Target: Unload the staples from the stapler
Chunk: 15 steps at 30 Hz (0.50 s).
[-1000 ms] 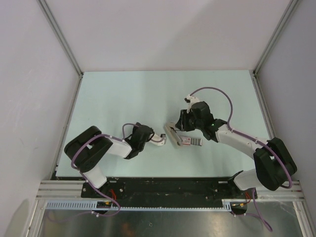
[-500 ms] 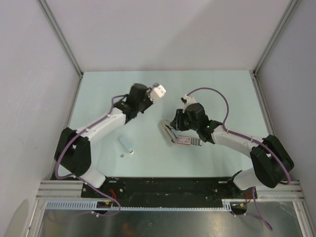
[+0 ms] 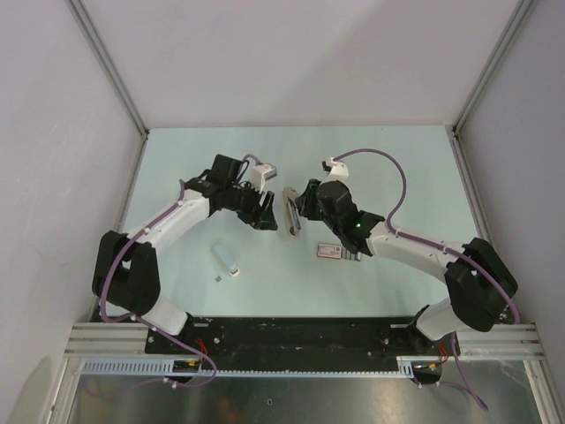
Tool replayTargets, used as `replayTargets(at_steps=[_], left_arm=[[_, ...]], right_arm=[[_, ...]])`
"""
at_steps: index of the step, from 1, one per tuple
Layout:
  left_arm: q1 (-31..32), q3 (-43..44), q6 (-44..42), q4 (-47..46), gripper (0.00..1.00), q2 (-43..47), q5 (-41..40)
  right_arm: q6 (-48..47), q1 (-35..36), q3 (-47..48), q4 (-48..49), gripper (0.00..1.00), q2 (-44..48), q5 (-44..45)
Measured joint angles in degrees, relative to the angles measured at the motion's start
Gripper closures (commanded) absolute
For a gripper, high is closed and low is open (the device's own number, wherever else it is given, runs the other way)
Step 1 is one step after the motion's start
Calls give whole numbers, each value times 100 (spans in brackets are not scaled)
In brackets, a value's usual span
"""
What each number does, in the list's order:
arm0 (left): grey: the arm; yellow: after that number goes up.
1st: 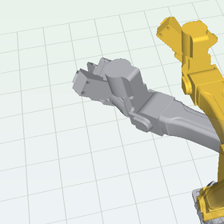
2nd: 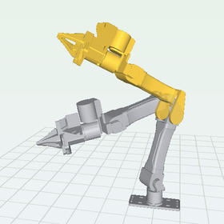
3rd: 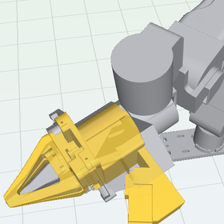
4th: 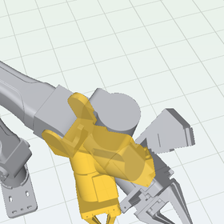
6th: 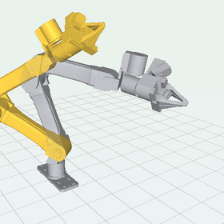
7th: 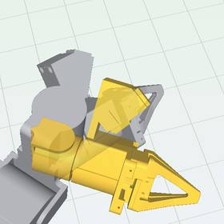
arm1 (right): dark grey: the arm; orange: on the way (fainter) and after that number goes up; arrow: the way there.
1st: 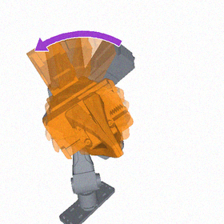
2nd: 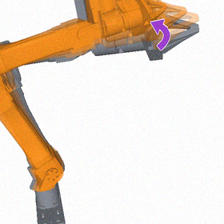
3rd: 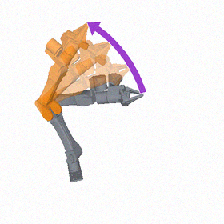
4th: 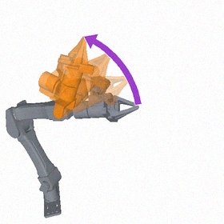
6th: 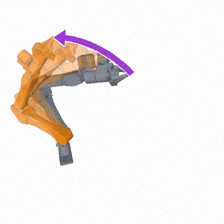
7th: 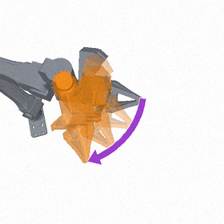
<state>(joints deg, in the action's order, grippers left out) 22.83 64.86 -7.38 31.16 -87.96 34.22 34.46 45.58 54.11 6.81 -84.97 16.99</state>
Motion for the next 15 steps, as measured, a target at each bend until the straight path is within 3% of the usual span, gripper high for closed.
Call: replayTargets(at_steps=[6,15], left_arm=[[-63,-214,192,13,33,-186,793],[-63,-321,284,-94,34,-284,1152]], right_arm=[[221,229,243,116,100,-103,481],[533,339,282,181,100,-184,588]])
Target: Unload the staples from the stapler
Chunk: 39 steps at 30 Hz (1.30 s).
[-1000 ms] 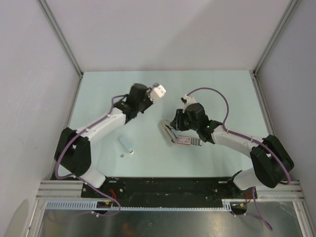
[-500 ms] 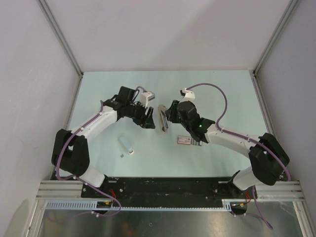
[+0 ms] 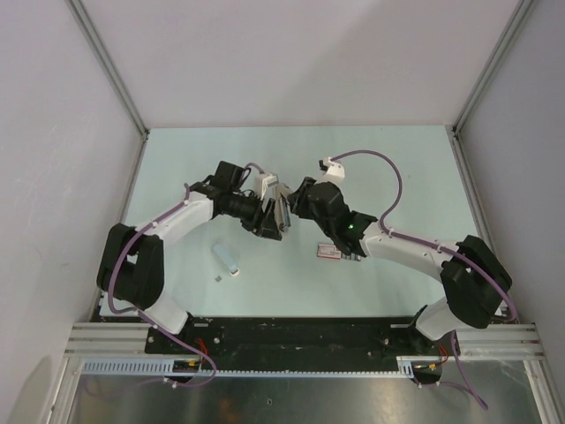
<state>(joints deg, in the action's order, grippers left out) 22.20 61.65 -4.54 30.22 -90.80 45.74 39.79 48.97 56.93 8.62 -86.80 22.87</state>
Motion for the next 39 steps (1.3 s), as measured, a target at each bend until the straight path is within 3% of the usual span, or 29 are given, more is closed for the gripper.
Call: replayTargets(at_steps=[13,20,26,39], left_arm=[[2,0,2,-199,46,-94,-13],[4,-4,-26,-177,70,-96,-170],[-131,-28,-81,-170,87,-101,-682],[-122,-127,-1491,-195,97,243,-2365]], right_arm=[[407,131,0,2,100,2,44],[546,216,0,-22,100,63,98],[581,216,0,-120,100,306,129],[616,9,-122,-232,100,632,-695]])
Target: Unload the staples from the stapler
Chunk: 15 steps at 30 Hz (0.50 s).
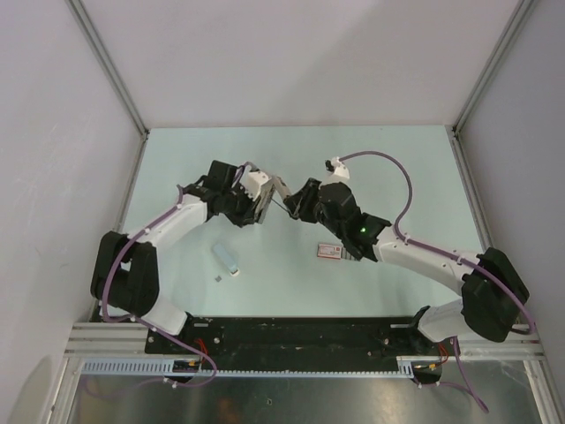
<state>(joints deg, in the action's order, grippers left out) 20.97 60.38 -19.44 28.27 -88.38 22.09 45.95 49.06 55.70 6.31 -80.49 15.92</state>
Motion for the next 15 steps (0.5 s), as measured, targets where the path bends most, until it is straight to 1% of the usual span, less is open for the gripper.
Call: replayTargets(at_steps=[6,11,15], left_arm=[[127,-330,-944,-507,98,190,-1029],[404,-1025,-1864,-1300,98,304,-2000],[614,-1631,-2621,-2205,99,372,-2780]], right_arm=[[-87,-70,-415,227,100,17,-833],[-273,-153,-728,256,100,26,-1443],[-468,-251,-916,142,100,92,-1757]])
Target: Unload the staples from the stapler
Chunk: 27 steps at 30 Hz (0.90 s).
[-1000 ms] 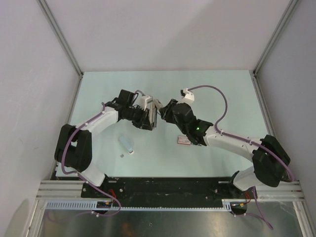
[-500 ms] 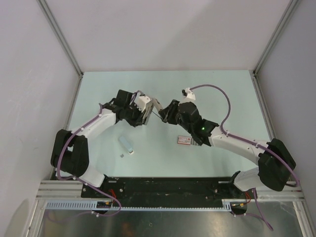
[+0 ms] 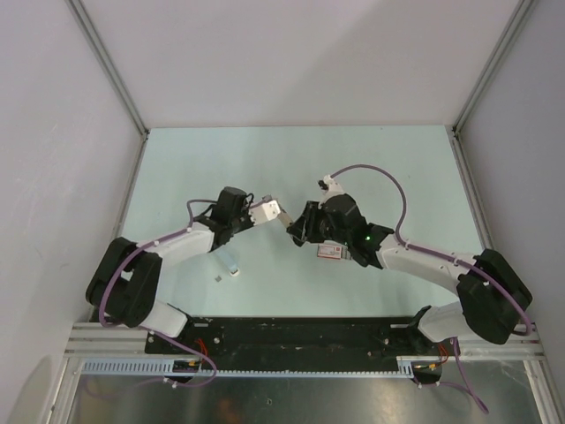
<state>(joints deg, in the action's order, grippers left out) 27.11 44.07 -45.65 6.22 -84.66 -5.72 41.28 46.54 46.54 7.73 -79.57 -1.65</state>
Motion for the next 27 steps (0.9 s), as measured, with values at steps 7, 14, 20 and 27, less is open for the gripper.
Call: replayTargets(at_steps=[7,14,20,27], left_arm=[[289,-693,-1023,-1506,100,35,-737],[573,-1624,-2673,-3099,100,44,-1137],[850,-2450,-4673,-4308,100,-50,-1165],[894,-2625,-5941,-5490,100,-590,-1106]], right_arm=[[-560,-186,-125,-319,100,107,-249],[-1099,-378,-225,-544,100,205,-758],[-1161,-844,-227,-262,100,243,-691],[-1300,-916,-225,-136,100,275,-527]])
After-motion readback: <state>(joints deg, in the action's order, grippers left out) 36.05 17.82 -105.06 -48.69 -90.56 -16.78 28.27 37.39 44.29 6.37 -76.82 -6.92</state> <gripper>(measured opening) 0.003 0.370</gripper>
